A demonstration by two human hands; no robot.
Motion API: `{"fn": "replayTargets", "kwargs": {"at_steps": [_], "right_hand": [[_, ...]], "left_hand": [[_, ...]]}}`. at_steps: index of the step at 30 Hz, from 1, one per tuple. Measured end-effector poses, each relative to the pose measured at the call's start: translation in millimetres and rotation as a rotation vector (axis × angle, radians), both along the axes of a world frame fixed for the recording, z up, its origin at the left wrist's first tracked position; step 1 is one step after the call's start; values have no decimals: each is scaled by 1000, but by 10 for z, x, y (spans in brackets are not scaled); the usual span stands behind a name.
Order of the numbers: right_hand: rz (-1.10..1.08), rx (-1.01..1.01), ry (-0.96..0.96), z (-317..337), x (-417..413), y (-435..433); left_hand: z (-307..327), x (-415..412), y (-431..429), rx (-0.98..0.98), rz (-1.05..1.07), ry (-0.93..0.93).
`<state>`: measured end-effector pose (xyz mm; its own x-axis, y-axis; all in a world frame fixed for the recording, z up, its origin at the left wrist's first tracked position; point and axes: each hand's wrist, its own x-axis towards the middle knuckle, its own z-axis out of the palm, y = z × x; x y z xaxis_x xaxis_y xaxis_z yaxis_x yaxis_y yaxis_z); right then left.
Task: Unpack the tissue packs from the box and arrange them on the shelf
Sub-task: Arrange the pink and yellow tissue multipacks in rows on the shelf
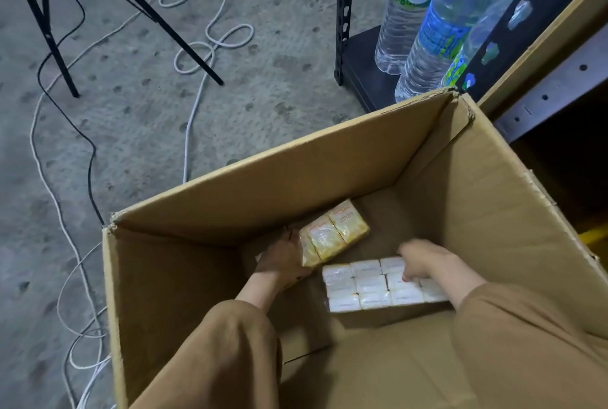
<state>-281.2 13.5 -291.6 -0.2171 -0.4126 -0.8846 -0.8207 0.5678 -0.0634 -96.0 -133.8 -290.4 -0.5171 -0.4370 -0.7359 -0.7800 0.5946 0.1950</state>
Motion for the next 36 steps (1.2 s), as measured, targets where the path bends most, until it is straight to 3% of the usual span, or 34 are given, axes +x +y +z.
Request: {"fn": "replayTargets", "kwargs": {"at_steps": [10,18,23,31,36], "right_hand": [[455,-128,33,11,559,-80],[99,-115,-147,225,305,-185],[25,-152,-224,562,144,-239],[-146,-293,-293,1540,42,-175],[-215,-411,-261,2232,72,-30]], "left_hand": [[-113,1,210,-63,41,6],[-17,-127,-1,8,51,-45],[229,-126,-188,9,-13,-95],[920,-161,-178,-84,-176,-137],[1450,-96,-50,-189,-289,-38]]}}
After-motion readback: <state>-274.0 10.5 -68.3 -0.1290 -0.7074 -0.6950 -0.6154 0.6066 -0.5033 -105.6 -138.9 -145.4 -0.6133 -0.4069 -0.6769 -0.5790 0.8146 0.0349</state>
